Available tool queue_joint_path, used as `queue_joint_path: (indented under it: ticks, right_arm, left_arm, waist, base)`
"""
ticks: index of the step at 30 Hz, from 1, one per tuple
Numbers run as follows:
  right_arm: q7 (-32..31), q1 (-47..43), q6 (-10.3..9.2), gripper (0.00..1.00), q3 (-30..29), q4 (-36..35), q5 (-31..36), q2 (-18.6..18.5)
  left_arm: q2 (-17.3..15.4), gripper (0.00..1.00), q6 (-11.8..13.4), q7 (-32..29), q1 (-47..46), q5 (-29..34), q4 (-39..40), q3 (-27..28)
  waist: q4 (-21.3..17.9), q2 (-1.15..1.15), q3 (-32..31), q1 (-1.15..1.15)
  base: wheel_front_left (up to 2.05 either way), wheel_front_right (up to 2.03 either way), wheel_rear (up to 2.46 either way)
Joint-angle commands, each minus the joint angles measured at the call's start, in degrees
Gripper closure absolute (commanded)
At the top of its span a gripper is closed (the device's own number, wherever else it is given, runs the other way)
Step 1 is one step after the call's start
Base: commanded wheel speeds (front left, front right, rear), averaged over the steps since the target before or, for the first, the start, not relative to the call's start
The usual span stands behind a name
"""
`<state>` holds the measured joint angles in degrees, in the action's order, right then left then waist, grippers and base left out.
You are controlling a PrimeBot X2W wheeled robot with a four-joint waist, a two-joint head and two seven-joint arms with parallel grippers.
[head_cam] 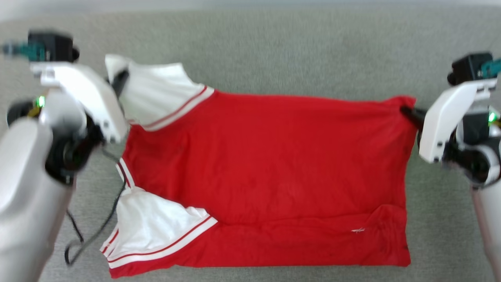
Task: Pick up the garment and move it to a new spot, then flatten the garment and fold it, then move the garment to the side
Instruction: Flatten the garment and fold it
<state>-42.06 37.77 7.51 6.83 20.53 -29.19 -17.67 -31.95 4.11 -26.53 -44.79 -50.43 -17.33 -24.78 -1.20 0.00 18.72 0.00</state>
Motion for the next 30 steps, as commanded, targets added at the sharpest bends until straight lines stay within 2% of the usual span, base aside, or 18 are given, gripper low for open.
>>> queue_joint_path:
  ticks: [1, 11, 16, 17, 18, 19, 20, 21, 26, 30]
  right_arm:
    - [0.67, -2.28, -0.04, 1.0, -0.51, -1.02, 0.39, 0.21]
    - [1.0, -19.56, -0.04, 1.0, -3.25, -7.11, 1.21, 3.36]
    - [1.6, -26.5, -0.04, 1.0, -5.38, -8.82, 1.76, 5.43]
    - [1.62, -27.72, -0.04, 1.0, -5.8, -8.66, 1.86, 5.67]
    - [1.87, -28.73, -0.04, 1.0, -5.95, -8.61, 2.18, 5.68]
    - [2.09, -29.7, -0.04, 0.72, -6.15, -8.41, 1.93, 6.13]
    - [2.19, -30.87, -0.03, 0.14, -6.35, -8.09, 1.59, 6.59]
    - [2.39, -31.89, -0.03, 0.0, -6.46, -7.91, 1.75, 6.73]
    - [4.94, -35.56, -0.04, 0.0, -7.31, -7.2, 1.43, 8.36]
    - [10.6, -36.43, -0.03, 0.0, -6.63, -10.23, 1.09, 7.99]
  left_arm:
    - [-0.57, 1.0, 0.5, 1.45, 3.12, -0.44, 1.05, 0.72]
    - [-2.21, 1.0, 5.57, 7.37, 28.57, -6.4, 9.82, 5.26]
    - [-0.52, 1.0, 7.65, 9.23, 38.13, -8.06, 13.16, 4.95]
    - [0.2, 0.91, 8.12, 9.75, 39.35, -8.34, 13.36, 4.88]
    - [0.84, 0.76, 8.38, 9.83, 40.59, -8.62, 13.33, 4.47]
    - [1.42, 0.56, 8.56, 9.85, 41.61, -8.85, 13.25, 4.07]
    - [1.91, 0.03, 8.99, 10.4, 42.29, -8.77, 13.1, 3.94]
    - [2.46, 0.0, 9.35, 10.91, 42.82, -8.59, 12.73, 3.83]
    - [4.49, 0.0, 9.57, 14.24, 43.97, -7.09, 10.26, 3.06]
    - [5.62, 0.0, 9.38, 19.07, 43.71, -4.84, 10.36, 3.11]
  waist:
    - [0.54, 0.0, -3.45, 0.0]
    - [1.3, 0.0, -11.99, 0.0]
    - [1.31, 0.0, -12.58, 0.0]
    - [1.34, 0.0, -12.55, 0.0]
    - [1.34, 0.0, -12.54, 0.0]
    - [1.33, 0.0, -12.53, 0.0]
    - [1.33, 0.0, -12.57, 0.0]
    - [1.31, 0.0, -12.57, 0.0]
    - [0.89, 0.0, -12.82, 0.0]
    - [0.08, 0.0, -13.83, 0.0]
  base:
    - [0.0, 0.0, 0.0]
    - [0.0, 0.0, 0.0]
    - [0.0, 0.0, 0.0]
    - [0.0, 0.0, 0.0]
    - [0.0, 0.0, 0.0]
    - [0.0, 0.0, 0.0]
    - [0.0, 0.0, 0.0]
    - [0.0, 0.0, 0.0]
    - [0.0, 0.0, 0.0]
    - [0.0, 0.0, 0.0]
